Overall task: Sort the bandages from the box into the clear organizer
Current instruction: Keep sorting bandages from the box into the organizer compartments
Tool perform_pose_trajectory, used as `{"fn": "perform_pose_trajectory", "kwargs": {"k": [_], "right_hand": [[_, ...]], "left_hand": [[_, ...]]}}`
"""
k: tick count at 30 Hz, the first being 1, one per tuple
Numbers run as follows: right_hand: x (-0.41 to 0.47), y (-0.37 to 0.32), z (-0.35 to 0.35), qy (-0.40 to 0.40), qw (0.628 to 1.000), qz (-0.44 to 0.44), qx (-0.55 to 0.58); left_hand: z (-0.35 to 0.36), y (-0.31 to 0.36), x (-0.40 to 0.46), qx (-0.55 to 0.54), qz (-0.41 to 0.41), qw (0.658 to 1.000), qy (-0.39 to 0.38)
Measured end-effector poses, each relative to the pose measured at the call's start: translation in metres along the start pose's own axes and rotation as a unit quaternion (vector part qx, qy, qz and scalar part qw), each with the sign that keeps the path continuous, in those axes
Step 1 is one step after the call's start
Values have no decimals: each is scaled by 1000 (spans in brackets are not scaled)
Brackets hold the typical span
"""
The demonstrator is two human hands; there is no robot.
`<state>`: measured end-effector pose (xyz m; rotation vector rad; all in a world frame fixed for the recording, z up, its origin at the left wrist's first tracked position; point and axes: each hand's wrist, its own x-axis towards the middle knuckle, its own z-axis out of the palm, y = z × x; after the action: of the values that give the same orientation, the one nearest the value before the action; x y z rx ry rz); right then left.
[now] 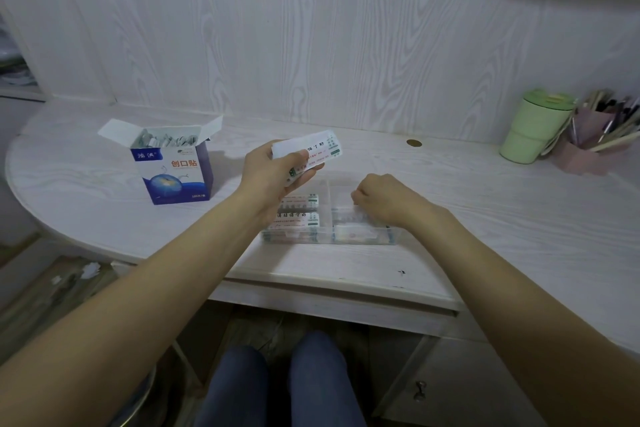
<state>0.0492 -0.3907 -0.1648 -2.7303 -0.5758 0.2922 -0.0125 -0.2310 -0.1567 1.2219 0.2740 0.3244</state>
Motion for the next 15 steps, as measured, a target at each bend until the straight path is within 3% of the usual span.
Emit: {"fn": "perform_pose_trajectory", "kwargs": {"k": [9, 12, 15], "right_hand": [[-6, -6, 0, 23, 996, -27, -88], [-8, -3, -5, 41, 999, -27, -13], [-12, -6, -16, 107, 973, -66, 192]], "left_hand": [[3, 0, -3, -5, -1, 1000, -10], [3, 2, -3, -10, 0, 1000, -6], [1, 2, -2, -1, 4, 1000, -2]]}}
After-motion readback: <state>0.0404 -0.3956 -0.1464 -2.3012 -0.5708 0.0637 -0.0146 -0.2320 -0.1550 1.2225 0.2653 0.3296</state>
